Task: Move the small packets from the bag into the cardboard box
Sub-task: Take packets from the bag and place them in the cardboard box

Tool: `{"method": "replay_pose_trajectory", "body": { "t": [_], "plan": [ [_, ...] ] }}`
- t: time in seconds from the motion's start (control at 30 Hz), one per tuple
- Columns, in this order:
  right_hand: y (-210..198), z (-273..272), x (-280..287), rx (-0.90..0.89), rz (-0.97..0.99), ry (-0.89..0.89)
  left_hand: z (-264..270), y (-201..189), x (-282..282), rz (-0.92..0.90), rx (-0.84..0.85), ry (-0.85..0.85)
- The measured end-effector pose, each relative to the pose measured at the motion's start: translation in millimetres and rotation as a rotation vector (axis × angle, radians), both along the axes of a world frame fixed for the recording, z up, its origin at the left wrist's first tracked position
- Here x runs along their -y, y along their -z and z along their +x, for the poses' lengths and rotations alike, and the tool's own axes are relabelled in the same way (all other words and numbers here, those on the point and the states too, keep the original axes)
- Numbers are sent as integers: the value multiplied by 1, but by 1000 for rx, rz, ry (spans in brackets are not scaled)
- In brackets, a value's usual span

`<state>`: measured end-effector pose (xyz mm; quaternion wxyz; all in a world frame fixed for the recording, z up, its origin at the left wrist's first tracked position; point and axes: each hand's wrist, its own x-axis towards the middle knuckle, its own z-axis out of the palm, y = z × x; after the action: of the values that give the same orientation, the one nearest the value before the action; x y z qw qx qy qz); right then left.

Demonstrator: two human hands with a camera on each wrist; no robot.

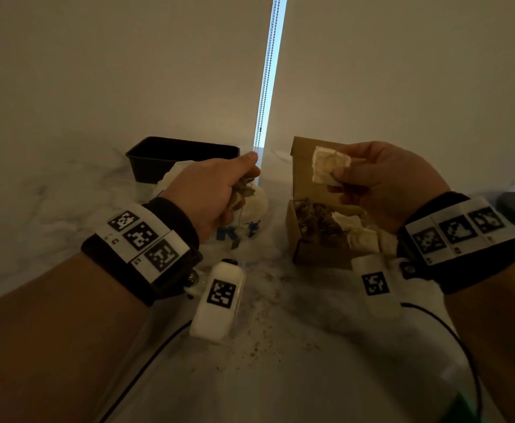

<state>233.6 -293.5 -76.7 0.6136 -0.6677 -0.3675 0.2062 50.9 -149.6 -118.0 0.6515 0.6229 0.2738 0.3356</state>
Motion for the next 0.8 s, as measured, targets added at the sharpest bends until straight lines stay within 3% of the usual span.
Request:
{"method": "replay_pose_trajectory", "body": {
  "t": [0.23,0.33,0.47,0.67,0.8],
  "plan": [
    [-4,35,21,206,-369,182,-1,-4,11,-108,77,97],
    [2,37,17,257,-516,190,-1,-3,14,-94,72,85],
    [8,38,8,474,-760,144,-2,-1,14,-107,54,80],
    [-11,32,2,549,-786,194,-5,-5,11,-159,62,88],
    [-22,14,-1,555,-676,178,-7,-9,9,-245,91,121]
  ]
}}
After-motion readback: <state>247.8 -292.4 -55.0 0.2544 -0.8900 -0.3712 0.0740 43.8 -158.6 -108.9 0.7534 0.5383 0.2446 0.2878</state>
